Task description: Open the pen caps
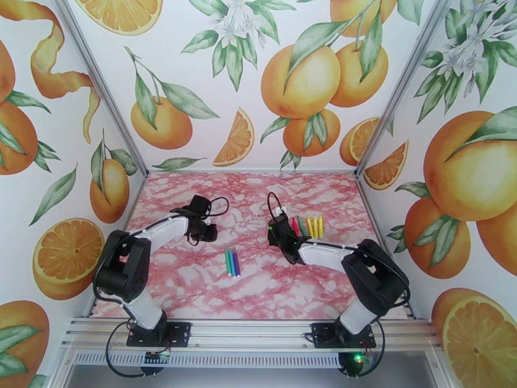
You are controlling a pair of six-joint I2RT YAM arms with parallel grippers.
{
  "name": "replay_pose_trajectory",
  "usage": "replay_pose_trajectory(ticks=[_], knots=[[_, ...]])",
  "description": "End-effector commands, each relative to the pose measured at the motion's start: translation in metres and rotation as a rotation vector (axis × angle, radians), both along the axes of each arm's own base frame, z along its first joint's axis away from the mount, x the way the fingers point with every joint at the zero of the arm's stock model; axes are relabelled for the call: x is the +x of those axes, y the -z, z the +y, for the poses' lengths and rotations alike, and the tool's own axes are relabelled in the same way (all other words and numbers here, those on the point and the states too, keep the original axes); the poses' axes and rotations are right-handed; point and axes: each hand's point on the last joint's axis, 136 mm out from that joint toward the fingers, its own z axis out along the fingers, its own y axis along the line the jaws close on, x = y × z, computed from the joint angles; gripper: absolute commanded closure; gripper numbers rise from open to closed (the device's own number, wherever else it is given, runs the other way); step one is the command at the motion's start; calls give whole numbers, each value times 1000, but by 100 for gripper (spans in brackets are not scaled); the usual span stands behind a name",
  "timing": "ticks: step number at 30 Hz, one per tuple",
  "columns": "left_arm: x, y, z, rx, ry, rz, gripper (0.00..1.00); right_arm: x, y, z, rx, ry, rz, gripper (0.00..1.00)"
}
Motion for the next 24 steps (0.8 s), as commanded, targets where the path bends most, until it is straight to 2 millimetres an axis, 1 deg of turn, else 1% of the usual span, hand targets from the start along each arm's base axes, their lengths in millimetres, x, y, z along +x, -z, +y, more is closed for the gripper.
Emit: replay_pose_trajectory(ticks=[1,9,16,19,24], knots=[[7,0,1,43,16,-5,100,11,-2,-5,-3,51,-13,96],[8,12,5,89,16,27,100,17,11,-13,-26,95,5,95],[6,16,8,118,18,37,92,19,19,-18,-24,124,22,95],[6,19,8,121,19,41,90,20,21,-20,-15,132,25,93],[6,20,5,122,23,42,84,21,27,-22,-37,142,48,91]])
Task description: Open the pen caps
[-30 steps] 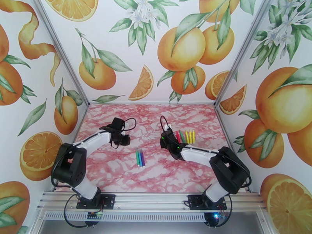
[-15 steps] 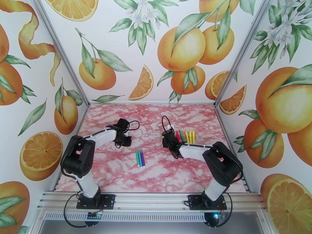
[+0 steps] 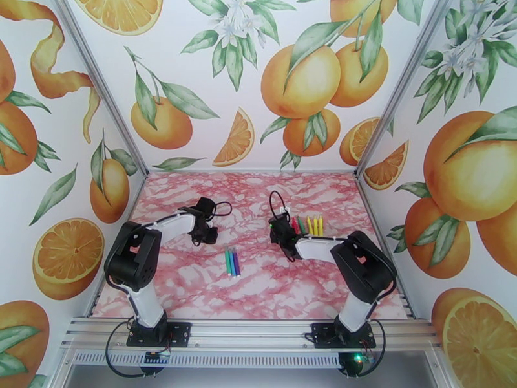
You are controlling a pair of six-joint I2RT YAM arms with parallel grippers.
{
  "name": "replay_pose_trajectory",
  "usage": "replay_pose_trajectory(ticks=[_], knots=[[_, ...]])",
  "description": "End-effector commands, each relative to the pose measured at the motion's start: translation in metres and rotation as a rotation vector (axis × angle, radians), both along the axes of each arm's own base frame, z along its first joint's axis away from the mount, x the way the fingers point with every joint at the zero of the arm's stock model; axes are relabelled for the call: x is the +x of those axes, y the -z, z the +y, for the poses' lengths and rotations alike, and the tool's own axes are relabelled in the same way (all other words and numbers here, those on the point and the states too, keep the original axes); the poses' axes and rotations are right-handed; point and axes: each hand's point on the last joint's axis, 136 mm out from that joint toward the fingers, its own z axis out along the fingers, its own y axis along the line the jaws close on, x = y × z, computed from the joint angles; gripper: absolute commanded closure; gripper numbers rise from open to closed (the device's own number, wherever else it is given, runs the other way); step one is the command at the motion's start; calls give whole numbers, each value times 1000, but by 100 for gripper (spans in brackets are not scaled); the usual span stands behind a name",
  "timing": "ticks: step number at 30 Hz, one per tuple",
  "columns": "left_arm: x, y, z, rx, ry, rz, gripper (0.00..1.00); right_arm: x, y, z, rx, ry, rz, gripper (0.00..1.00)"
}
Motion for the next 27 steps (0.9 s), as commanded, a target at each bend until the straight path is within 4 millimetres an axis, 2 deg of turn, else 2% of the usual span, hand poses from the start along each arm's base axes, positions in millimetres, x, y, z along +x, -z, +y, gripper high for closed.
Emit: replay_pose_trajectory(ticks=[1,17,27], knots=[[6,-3,-3,11,16,-12,82,4,5,-6,-23,38,12,90],[3,-13,-4,13,23,-31,70,-1,10,-16,-65,58,36,78],[2,-44,-9,-37,25,-89,66,-2,-6,-14,-59,29,19,67]])
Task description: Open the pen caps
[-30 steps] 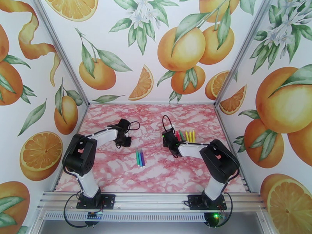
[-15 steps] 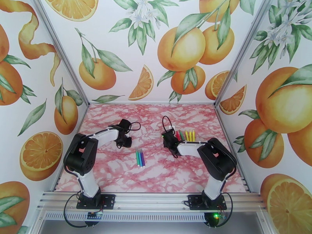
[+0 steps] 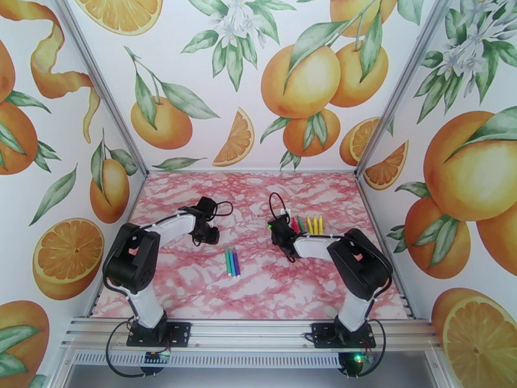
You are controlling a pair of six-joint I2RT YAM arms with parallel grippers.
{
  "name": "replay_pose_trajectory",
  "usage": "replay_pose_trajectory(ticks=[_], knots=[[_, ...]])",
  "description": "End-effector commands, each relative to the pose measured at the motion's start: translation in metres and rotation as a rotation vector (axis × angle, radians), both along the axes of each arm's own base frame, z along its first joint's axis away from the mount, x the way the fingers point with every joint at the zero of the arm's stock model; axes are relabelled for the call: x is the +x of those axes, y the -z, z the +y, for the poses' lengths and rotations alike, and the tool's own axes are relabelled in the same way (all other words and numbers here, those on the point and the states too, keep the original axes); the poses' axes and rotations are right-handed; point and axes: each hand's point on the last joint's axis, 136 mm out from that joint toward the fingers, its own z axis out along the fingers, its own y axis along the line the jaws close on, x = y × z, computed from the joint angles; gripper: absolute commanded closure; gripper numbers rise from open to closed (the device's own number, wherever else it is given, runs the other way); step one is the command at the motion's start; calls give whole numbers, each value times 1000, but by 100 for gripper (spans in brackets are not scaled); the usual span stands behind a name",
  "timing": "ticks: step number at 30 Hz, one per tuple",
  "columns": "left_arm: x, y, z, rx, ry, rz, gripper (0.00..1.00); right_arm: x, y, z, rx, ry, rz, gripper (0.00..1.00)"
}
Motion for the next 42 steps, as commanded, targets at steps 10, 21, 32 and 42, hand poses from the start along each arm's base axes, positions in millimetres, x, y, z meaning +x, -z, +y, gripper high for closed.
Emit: replay_pose_trajectory(ticks=[10,21,32,42], knots=[[4,-73,-13,-140,16,-191,52,-9,-50,33,74,-187,-16,58],[-5,-103,10,-218,-61,-344,31,-57,-58,107,200,-446,98,54],[-19,-107,47,-213,-163,-425,29,-107,-30,174,269,-668,259,53],[-24,-103,55,-205,-188,-435,28,-120,-17,187,255,-694,311,54]])
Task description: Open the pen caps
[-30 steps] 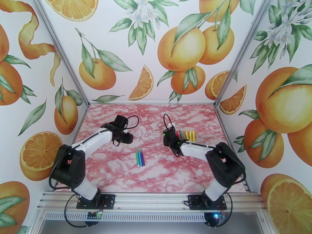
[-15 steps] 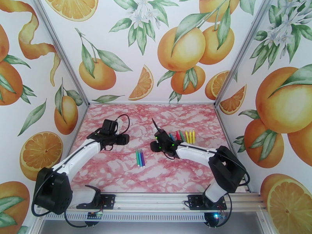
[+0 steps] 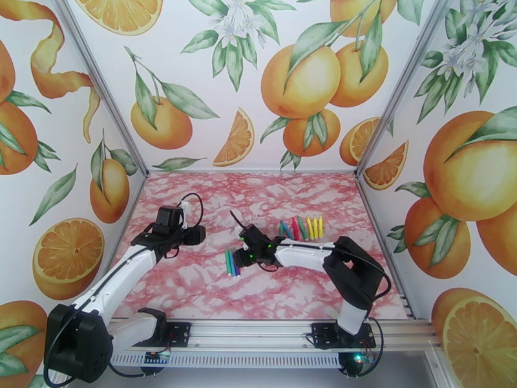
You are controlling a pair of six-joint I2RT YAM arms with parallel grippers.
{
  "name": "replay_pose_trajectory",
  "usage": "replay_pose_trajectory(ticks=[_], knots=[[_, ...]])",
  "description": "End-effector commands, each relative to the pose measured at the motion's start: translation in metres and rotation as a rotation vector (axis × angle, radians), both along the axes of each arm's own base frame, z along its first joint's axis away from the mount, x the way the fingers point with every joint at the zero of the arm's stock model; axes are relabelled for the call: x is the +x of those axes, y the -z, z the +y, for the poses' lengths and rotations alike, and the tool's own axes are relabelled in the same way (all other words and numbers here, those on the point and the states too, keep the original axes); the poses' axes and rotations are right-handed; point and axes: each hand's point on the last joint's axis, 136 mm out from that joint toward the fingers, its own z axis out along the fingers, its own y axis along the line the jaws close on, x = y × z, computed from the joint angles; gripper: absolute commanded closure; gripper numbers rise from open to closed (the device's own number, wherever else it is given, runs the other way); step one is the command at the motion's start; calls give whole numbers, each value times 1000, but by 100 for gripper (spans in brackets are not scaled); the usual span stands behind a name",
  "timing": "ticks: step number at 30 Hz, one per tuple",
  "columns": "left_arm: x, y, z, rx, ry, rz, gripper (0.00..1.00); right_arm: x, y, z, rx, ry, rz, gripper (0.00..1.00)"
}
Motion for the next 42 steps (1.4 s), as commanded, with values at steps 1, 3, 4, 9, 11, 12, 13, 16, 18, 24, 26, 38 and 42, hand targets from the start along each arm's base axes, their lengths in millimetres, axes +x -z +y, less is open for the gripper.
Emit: replay_pose_trajectory(ticks=[1,3,4,9,11,12,13,16,18,24,26,38,42], knots=[[3,-4,3,-8,-22,-33,28,-4,2,7,-2,-13,26,54],[2,-3,4,-11,-26,-30,29,-6,4,8,-7,-16,32,54],[1,-2,3,-13,-26,-31,28,-7,5,9,-8,-16,35,54],[-1,-2,4,-15,-26,-38,28,-12,12,12,-19,-26,49,54],[-1,-1,3,-17,-24,-38,28,-13,13,14,-20,-28,53,54],[-1,0,4,-16,-25,-35,28,-14,14,15,-22,-29,53,54],[-1,0,3,-15,-23,-36,28,-14,14,15,-24,-28,52,55],[0,3,3,-17,-21,-30,28,-13,16,12,-43,-16,48,56],[1,3,2,-19,-19,-27,28,-12,18,8,-67,-2,41,57],[2,2,-1,-31,-13,-28,27,-11,23,-9,-168,27,12,61],[2,2,-1,-34,-12,-30,28,-11,24,-13,-205,31,-4,62],[5,5,-8,-96,-23,-24,27,-8,41,-19,-298,46,-32,71],[7,5,-10,-106,-23,-22,27,-6,44,-22,-318,48,-41,74]])
